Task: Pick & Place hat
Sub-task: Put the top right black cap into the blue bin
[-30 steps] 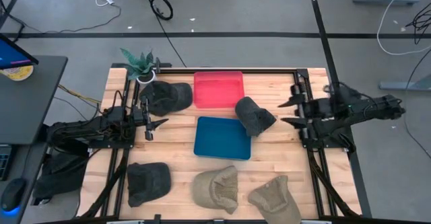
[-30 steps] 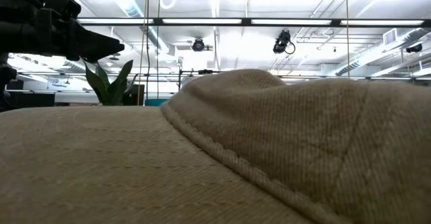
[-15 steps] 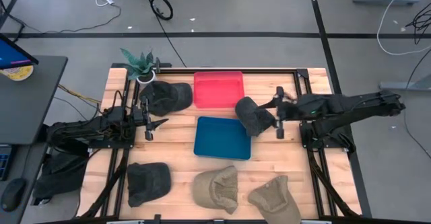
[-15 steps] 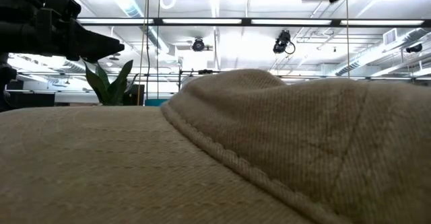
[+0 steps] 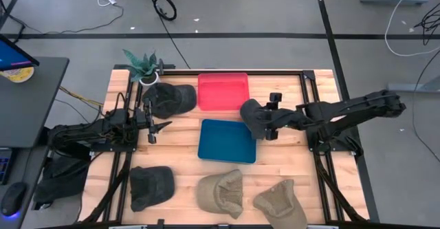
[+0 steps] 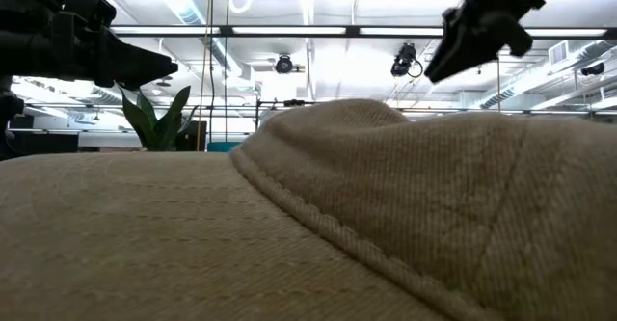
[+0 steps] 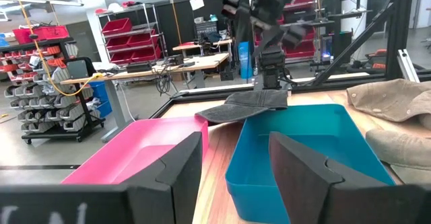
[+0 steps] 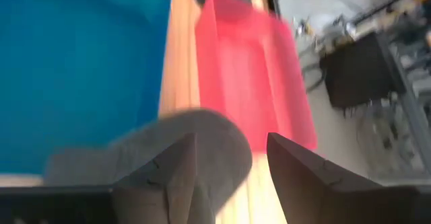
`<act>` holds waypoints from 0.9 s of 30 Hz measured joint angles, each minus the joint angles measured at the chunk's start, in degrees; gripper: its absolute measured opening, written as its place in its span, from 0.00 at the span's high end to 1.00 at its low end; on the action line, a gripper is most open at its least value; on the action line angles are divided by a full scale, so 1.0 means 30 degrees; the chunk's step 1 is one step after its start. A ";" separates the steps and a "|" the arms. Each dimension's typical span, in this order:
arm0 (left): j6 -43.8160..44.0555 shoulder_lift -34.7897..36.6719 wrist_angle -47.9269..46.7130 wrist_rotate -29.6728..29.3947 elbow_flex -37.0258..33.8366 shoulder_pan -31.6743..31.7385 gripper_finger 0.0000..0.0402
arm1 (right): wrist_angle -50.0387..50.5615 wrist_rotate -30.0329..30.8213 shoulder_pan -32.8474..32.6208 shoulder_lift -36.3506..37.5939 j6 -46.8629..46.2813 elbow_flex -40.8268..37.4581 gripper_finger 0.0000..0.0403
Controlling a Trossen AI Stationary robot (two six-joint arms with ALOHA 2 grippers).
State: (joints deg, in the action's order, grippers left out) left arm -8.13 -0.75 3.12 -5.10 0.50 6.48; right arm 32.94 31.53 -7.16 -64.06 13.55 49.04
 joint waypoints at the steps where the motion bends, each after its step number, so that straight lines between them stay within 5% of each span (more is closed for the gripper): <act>1: 0.0000 0.0003 0.0004 -0.0002 -0.0004 -0.0002 0.56 | 0.0423 0.0013 0.0163 -0.0104 -0.0248 -0.0001 0.54; 14: 0.0004 0.0001 0.0004 -0.0002 0.0003 -0.0005 0.56 | 0.1353 -0.2245 0.3294 -0.0158 -0.0801 -0.1365 0.54; 27: 0.0003 0.0004 0.0004 -0.0002 -0.0004 -0.0002 0.56 | -0.3128 -0.5112 0.6441 -0.0151 0.2040 -0.5003 0.54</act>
State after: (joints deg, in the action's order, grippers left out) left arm -8.12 -0.74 3.14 -5.10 0.49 6.47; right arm 23.55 16.19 12.17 -64.51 19.67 34.03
